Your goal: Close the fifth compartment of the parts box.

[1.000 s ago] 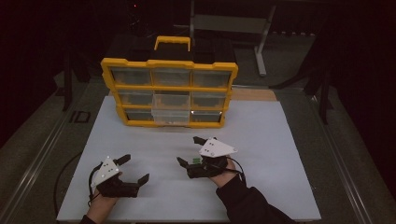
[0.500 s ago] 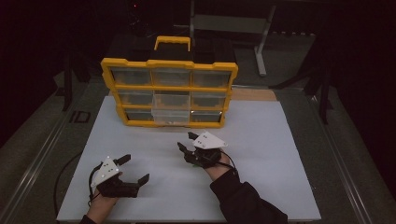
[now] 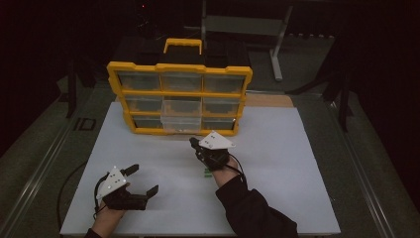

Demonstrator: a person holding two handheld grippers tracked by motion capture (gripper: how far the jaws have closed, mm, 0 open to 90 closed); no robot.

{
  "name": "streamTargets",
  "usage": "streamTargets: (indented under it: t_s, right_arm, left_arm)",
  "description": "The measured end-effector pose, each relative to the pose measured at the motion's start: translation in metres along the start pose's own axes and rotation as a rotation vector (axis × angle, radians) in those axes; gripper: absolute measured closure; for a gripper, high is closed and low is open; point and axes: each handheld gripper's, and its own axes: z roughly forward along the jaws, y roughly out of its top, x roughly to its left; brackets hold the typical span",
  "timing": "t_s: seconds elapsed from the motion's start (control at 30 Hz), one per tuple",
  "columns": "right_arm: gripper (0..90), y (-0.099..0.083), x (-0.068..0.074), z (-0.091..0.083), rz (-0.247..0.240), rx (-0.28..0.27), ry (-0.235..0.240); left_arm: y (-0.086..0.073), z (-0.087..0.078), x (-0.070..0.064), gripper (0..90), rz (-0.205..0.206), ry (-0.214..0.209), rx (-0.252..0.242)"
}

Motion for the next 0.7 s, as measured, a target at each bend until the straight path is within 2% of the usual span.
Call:
streamTargets:
  t_s: [0.1, 0.47, 0.7]
  right_arm:
    - [89.5, 0.003, -0.001, 0.003, 0.011, -0.005, -0.022]
    - [89.6, 0.012, -0.002, 0.014, -0.003, -0.008, -0.057]
    - [89.6, 0.015, -0.008, 0.021, 0.020, 0.009, -0.091]
  left_arm:
    - [0.000, 0.000, 0.000, 0.0, -0.001, -0.001, 0.000]
    - [0.000, -0.001, 0.000, 0.0, 0.001, -0.001, -0.003]
    - [0.000, -0.001, 0.001, 0.0, -0.001, -0.003, -0.005]
